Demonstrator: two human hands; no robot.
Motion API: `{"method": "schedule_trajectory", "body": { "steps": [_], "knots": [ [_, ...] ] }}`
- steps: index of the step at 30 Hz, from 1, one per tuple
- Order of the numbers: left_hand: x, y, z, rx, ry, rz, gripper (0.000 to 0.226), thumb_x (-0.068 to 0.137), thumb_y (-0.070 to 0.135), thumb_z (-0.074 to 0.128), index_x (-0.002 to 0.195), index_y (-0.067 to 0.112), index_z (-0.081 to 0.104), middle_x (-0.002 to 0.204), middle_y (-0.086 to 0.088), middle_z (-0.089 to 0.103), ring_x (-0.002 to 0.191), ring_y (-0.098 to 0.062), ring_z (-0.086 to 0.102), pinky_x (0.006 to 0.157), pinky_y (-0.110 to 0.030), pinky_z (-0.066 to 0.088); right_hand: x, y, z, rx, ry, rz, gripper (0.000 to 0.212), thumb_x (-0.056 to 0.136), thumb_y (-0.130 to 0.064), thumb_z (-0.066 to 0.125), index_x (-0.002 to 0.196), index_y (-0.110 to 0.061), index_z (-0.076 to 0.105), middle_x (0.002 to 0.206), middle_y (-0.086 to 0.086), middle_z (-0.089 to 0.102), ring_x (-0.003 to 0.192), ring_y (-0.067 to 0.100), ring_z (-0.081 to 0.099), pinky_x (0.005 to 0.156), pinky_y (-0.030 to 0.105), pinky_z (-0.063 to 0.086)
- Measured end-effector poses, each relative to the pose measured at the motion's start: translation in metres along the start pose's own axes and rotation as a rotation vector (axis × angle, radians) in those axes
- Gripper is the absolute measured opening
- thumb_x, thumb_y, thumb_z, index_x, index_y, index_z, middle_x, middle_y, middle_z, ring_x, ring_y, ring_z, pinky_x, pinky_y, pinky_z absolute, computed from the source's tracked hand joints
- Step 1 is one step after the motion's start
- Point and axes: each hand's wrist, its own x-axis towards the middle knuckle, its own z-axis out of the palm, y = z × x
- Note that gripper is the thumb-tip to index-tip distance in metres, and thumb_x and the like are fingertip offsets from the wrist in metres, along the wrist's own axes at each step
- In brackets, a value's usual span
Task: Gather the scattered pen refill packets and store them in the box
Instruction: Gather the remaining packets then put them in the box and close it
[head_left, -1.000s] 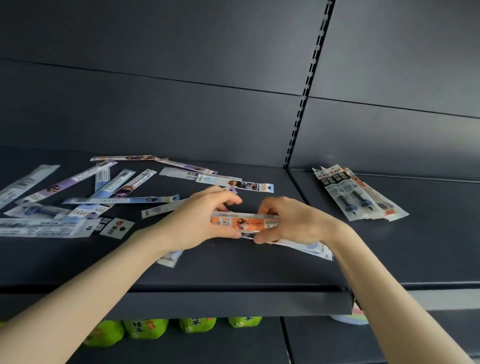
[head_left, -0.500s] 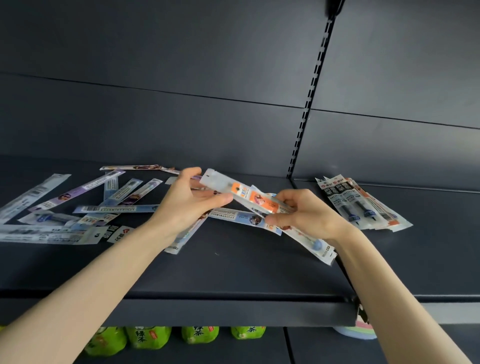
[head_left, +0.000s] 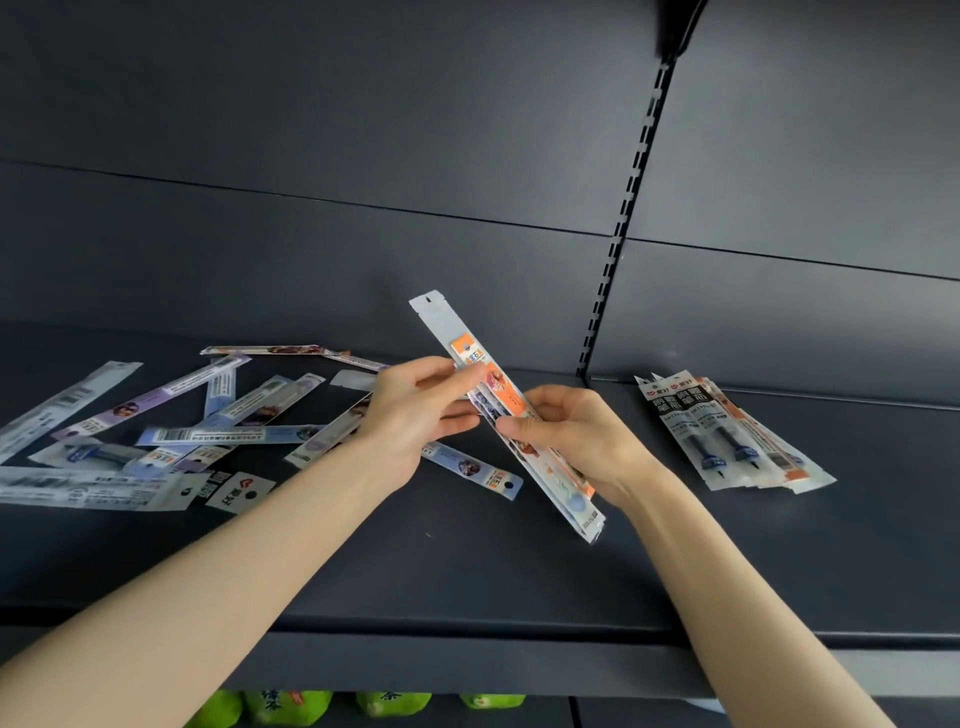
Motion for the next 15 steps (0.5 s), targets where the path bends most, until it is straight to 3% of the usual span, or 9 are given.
{"method": "schedule_trajectory", "body": {
  "steps": [3,8,12,15],
  "knots": [
    [0.003,-0.0025,-0.0032,-0.054,-0.002,-0.03,0.019,0.084,0.014,0.068,0.101,0.006,0.069,0.097,-0.013,0.073,0.087,-0.022,0.071,0.066,-0.024,0.058,0.0006,-0.0004,0.0014,0.044,0.051,0.016,0.015,0.077,-0.015,0.077,0.089,-0.012,0.067,0.078,-0.002,0.072,0.064,0.008,0.067,0.067,0.022,0.052],
    [0.0028,-0.0073,-0.0006,0.016,-0.154,-0.053,0.022,0.085,0.012,0.066,0.107,0.012,0.07,0.106,-0.006,0.073,0.098,-0.019,0.068,0.08,-0.029,0.054,-0.0021,0.0002,0.0065,0.086,0.076,0.01,0.014,0.077,-0.016,0.077,0.083,-0.012,0.065,0.08,0.004,0.073,0.069,0.016,0.068,0.075,0.033,0.057],
    [-0.0003,-0.0029,0.0034,0.024,-0.055,0.022,0.014,0.085,0.007,0.066,0.093,0.018,0.071,0.094,-0.003,0.075,0.089,-0.021,0.07,0.081,-0.037,0.056,-0.0036,-0.0024,0.0067,0.205,0.043,0.036,0.008,0.077,-0.017,0.077,0.078,-0.013,0.07,0.078,0.007,0.075,0.067,0.022,0.07,0.075,0.042,0.058],
    [-0.0019,0.0019,0.0029,0.011,0.005,0.096,0.014,0.086,0.007,0.065,0.09,0.019,0.071,0.088,0.001,0.076,0.085,-0.016,0.072,0.082,-0.039,0.057,-0.0035,-0.005,0.0077,0.273,-0.011,0.043,0.004,0.081,-0.015,0.072,0.082,-0.015,0.075,0.08,0.007,0.076,0.067,0.021,0.071,0.07,0.038,0.059]
  ]
}}
